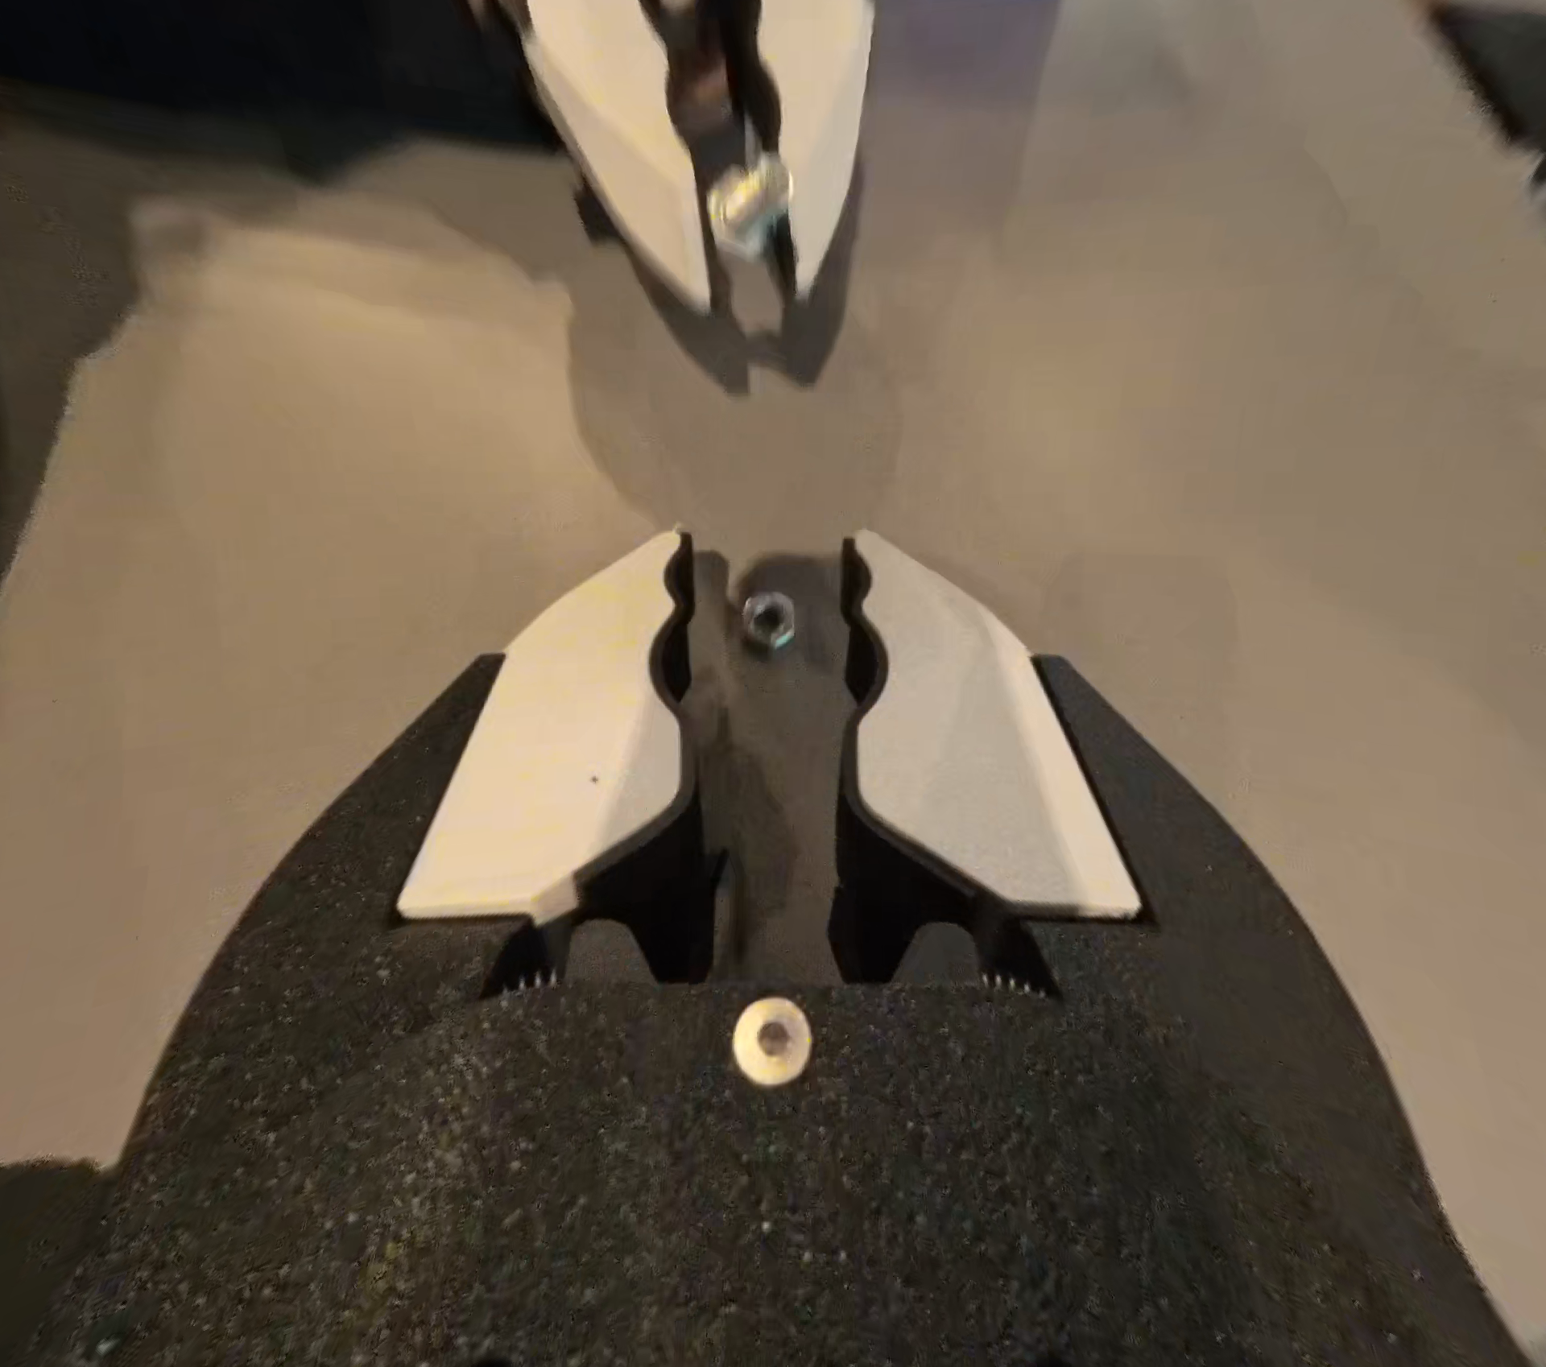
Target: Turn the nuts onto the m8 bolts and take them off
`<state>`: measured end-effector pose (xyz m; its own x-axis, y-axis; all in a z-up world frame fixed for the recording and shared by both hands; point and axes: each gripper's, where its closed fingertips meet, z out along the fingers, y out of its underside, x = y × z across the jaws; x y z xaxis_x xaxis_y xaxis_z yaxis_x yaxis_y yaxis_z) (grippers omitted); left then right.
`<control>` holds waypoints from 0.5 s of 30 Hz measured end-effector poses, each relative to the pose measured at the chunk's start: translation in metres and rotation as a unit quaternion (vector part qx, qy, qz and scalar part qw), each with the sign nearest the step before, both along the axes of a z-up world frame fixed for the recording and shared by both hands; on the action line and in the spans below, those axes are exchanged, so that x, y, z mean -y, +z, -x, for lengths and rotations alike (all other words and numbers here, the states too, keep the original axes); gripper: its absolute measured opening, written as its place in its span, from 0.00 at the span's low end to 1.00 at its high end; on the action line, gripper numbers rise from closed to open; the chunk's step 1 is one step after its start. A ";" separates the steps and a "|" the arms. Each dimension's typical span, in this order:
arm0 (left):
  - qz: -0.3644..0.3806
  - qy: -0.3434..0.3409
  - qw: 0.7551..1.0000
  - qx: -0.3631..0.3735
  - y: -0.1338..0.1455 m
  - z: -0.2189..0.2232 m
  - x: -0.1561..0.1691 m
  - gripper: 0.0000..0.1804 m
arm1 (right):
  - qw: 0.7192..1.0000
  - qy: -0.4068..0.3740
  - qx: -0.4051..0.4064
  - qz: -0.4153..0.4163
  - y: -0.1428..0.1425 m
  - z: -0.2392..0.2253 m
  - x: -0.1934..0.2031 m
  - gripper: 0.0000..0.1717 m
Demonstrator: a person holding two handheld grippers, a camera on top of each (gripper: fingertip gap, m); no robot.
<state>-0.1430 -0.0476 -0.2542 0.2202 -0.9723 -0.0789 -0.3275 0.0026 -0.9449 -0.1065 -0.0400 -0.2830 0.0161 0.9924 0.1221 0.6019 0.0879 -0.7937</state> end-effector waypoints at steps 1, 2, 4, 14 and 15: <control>0.000 -0.001 1.000 -0.001 0.000 0.000 0.000 0.08 | 1.000 -0.002 0.016 0.013 -0.007 -0.003 0.001 0.18; -0.001 -0.004 1.000 -0.002 -0.001 -0.001 0.001 0.08 | 0.999 -0.003 0.024 0.026 -0.011 -0.004 0.001 0.17; -0.006 -0.017 1.000 0.001 0.000 -0.002 0.005 0.08 | 0.999 -0.007 0.033 0.040 -0.017 -0.005 0.001 0.16; -0.015 -0.069 0.997 0.040 0.011 -0.007 0.020 0.08 | 0.996 -0.013 0.062 0.065 -0.030 -0.005 0.002 0.10; -0.016 -0.071 0.997 0.041 0.011 -0.008 0.020 0.08 | 0.996 -0.014 0.062 0.063 -0.030 -0.005 0.001 0.08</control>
<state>-0.1351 -0.0678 -0.2427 0.0884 -0.9913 -0.0972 -0.2428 0.0732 -0.9673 -0.1019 -0.0414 -0.3127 0.0367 0.9993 -0.0011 0.6971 -0.0264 -0.7165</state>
